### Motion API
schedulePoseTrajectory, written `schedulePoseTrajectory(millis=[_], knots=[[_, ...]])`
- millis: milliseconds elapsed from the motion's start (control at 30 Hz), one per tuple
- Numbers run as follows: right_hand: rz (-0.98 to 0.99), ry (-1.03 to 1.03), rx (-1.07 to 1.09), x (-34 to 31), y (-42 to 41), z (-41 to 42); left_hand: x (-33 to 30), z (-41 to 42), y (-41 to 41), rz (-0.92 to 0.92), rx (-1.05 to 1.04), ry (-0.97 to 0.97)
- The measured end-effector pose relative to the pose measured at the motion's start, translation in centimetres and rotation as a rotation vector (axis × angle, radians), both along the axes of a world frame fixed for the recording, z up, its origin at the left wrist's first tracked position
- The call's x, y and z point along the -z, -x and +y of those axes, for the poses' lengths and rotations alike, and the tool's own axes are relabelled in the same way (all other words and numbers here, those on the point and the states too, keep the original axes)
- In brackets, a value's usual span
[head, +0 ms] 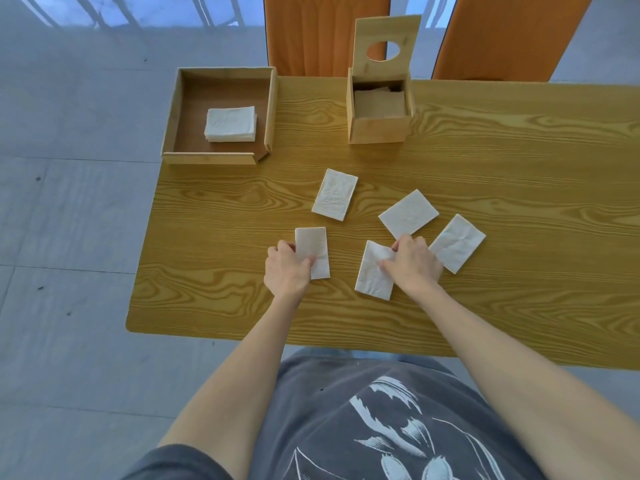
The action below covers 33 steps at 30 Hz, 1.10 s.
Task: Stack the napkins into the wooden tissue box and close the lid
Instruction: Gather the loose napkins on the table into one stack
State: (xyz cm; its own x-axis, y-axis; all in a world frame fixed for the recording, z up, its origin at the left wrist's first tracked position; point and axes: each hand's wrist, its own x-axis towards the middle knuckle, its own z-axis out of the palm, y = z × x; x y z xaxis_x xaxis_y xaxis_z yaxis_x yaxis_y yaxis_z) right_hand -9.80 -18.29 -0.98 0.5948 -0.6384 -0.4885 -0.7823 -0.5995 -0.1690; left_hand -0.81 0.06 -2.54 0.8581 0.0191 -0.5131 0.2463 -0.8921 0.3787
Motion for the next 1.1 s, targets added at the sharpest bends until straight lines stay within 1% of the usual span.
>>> schedulePoseTrajectory(millis=[100,200,267,333,400,433,500,633,767,867,967,1100], knots=[[-0.065,-0.045,-0.005,0.1,-0.1,-0.1,0.1,0.2,0.1,-0.006,-0.015,0.094],[-0.166,-0.191,0.012,0.4,-0.3,-0.5,0.3,0.5,-0.1,0.004,-0.057,0.199],[-0.231,-0.362,0.038,0.5,-0.8,-1.1,0.5,0.6,-0.4,0.063,-0.099,0.309],[-0.277,-0.61,0.106,-0.1,-1.3,-1.5,0.8,1.0,-0.8,0.164,-0.173,0.453],[-0.306,-0.859,0.196,-1.0,-2.0,-1.6,0.9,1.2,-1.0,0.242,-0.226,0.551],[-0.319,-0.938,0.223,-1.3,-2.4,-1.6,0.8,1.3,-1.1,0.264,-0.241,0.582],[-0.338,-1.002,0.233,-1.5,-3.2,-1.2,0.7,1.4,-1.2,0.294,-0.262,0.633],[-0.354,-1.027,0.228,-0.8,-4.8,0.4,0.8,1.7,-1.4,0.347,-0.291,0.681],[-0.343,-0.992,0.204,0.5,-6.0,1.9,1.0,2.0,-1.7,0.383,-0.294,0.704],[-0.351,-0.889,0.202,1.7,-6.7,2.6,1.0,2.2,-1.9,0.402,-0.31,0.71],[-0.381,-0.732,0.216,2.9,-7.3,2.8,1.2,2.2,-2.0,0.423,-0.34,0.733],[-0.33,-0.511,0.13,2.9,-7.9,3.2,1.0,1.8,-2.2,0.423,-0.352,0.743]])
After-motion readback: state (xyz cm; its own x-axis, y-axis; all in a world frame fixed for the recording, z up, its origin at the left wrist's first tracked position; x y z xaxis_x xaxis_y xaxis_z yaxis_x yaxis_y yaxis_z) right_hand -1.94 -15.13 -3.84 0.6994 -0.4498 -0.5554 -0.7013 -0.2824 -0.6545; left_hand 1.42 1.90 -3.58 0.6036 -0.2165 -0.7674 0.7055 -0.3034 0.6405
